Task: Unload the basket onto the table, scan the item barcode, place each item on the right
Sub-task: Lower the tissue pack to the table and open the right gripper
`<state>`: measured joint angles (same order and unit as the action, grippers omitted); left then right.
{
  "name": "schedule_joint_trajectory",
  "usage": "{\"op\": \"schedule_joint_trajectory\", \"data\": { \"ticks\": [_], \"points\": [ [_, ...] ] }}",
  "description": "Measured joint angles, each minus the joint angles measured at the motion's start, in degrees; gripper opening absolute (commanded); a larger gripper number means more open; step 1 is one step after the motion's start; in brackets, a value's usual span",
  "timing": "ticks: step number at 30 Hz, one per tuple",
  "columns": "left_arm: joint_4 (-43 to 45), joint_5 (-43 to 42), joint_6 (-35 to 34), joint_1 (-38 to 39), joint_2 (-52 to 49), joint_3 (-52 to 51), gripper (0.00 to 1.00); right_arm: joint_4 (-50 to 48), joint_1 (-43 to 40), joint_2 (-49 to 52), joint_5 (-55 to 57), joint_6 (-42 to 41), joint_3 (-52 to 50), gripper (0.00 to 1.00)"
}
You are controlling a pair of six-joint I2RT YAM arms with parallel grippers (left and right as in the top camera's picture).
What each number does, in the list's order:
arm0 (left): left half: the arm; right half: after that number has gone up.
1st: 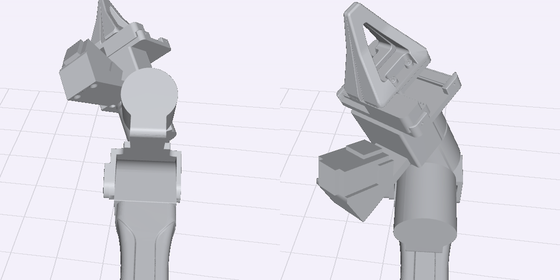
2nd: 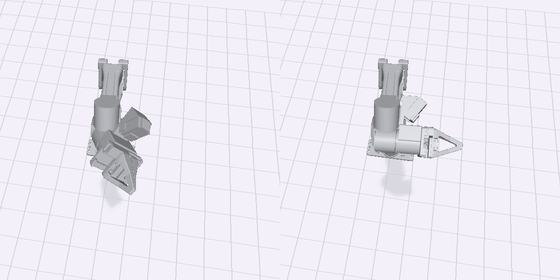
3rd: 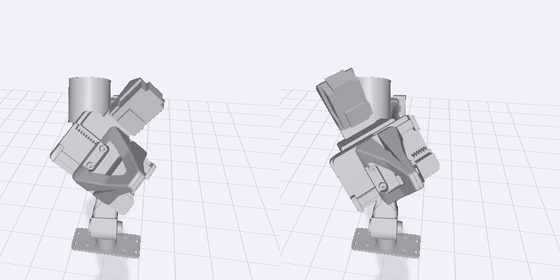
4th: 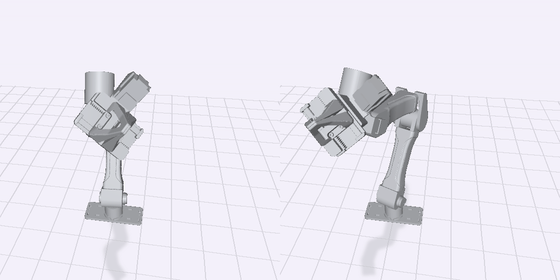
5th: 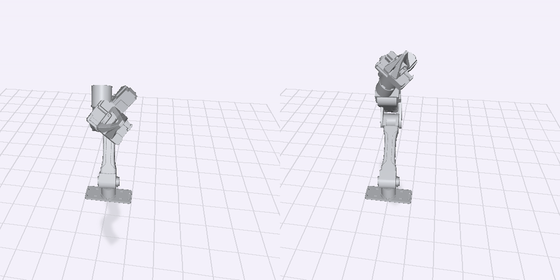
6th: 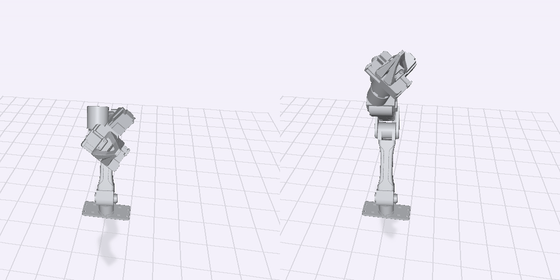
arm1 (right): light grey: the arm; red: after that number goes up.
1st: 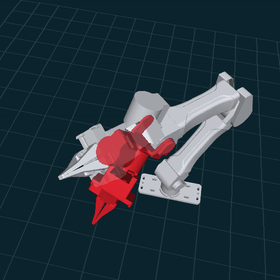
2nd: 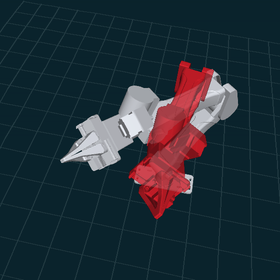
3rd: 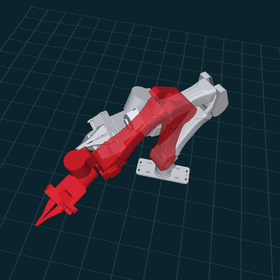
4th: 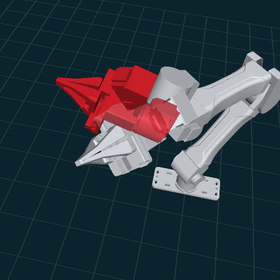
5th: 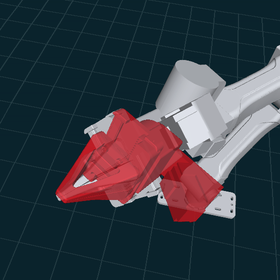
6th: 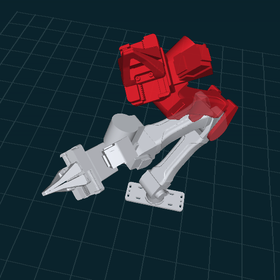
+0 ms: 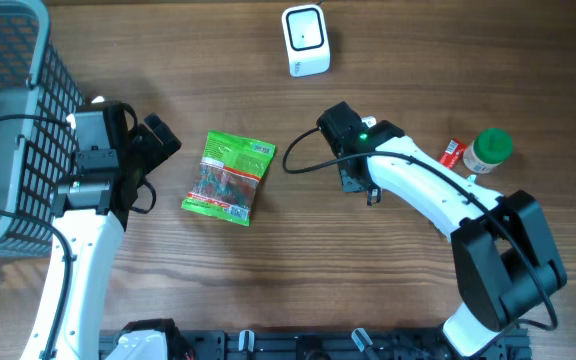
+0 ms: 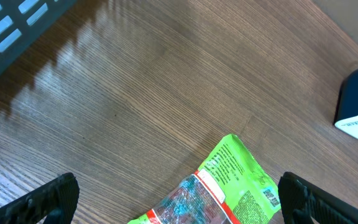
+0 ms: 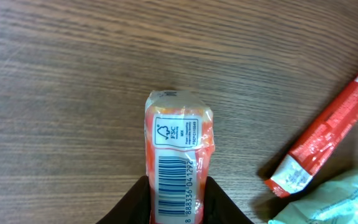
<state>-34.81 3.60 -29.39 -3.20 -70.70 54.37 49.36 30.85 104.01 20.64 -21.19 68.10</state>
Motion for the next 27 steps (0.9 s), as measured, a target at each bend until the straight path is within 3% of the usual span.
{"op": "schedule_joint_trajectory", "data": {
  "ticks": [14,27],
  "points": [
    [0.0,0.0,0.0,0.0,0.0,0.0,1.00,-1.6,3.5,0.0,1.9,-7.3,-0.3,0.31],
    [0.0,0.0,0.0,0.0,0.0,0.0,1.00,-5.3,3.9,0.0,-2.9,-8.2,-0.3,0.32]
  ]
}}
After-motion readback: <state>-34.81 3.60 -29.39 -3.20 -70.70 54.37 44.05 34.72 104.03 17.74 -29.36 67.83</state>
